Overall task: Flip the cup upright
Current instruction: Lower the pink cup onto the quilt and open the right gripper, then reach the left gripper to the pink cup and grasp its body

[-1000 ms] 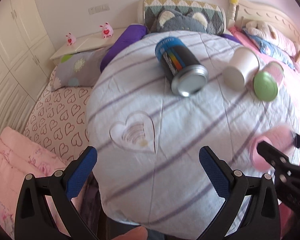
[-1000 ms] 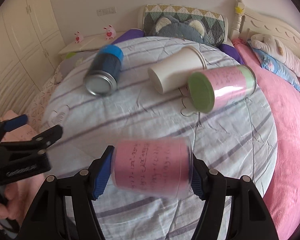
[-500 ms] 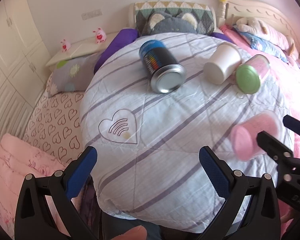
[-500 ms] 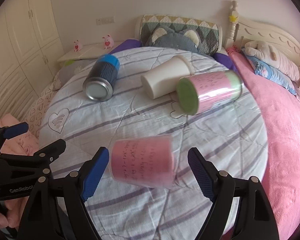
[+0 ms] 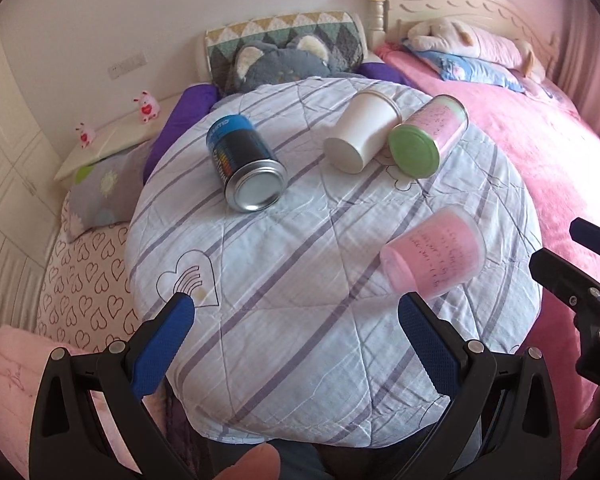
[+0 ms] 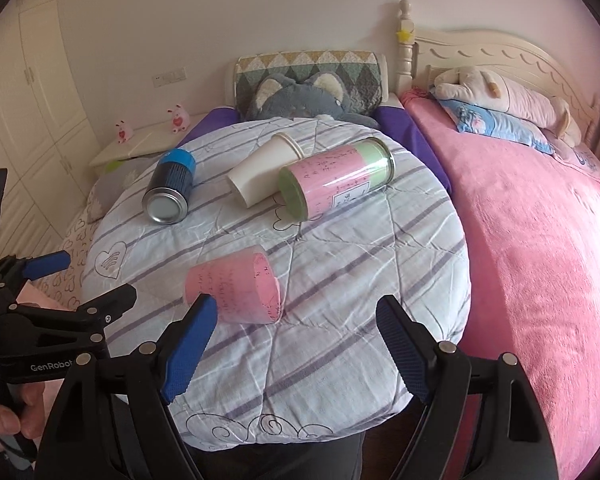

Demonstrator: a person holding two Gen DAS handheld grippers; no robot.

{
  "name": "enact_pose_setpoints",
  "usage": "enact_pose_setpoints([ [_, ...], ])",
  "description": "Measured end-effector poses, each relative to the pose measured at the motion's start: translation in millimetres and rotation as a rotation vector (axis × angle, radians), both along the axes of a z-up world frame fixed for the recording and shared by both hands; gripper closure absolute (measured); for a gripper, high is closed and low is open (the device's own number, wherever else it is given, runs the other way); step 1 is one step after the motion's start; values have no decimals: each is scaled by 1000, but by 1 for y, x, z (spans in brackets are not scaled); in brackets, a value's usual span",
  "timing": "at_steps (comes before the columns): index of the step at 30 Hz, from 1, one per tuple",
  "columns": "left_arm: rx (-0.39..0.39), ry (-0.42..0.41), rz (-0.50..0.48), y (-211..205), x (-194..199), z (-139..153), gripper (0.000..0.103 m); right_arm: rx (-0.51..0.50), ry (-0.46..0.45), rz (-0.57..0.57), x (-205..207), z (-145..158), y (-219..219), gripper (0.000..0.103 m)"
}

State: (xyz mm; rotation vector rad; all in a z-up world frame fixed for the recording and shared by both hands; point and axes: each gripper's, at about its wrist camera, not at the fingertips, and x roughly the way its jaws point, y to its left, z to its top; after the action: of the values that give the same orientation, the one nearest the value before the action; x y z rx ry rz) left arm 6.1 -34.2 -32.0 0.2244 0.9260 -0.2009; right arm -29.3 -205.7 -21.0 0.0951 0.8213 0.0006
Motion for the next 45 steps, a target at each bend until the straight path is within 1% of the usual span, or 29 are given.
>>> enact_pose_setpoints([
  [5,-10,-7,-22,1,4,7,0,-11,3,-16,-1,2,5,20],
  [11,-6,-14,-93,-2,10,10,0,-18,10,-68,-10,2,15,20],
  [15,-13,-6,-164,-6,16,7,0,-29,31,-115,-17,-1,22,20],
  [18,-16,-3,-236,-13,20,3,0,-37,42,-153,-23,-1,26,20],
  [21,-17,19,-309,-23,25,-3,0,-54,54,-185,-29,0,26,20],
  [24,-7,20,-365,-31,30,-6,0,-58,65,-204,-31,0,25,20],
  [27,11,17,-394,-37,35,-8,0,-65,77,-201,-29,-3,25,20],
  [31,4,54,-426,-43,38,-14,0,-64,90,-183,-22,-8,24,20],
  [37,58,72,-475,-63,35,-29,0,-51,113,-173,-18,-17,15,20],
  [45,109,83,-613,-94,36,-37,0,-36,131,-181,-17,-23,-4,20],
])
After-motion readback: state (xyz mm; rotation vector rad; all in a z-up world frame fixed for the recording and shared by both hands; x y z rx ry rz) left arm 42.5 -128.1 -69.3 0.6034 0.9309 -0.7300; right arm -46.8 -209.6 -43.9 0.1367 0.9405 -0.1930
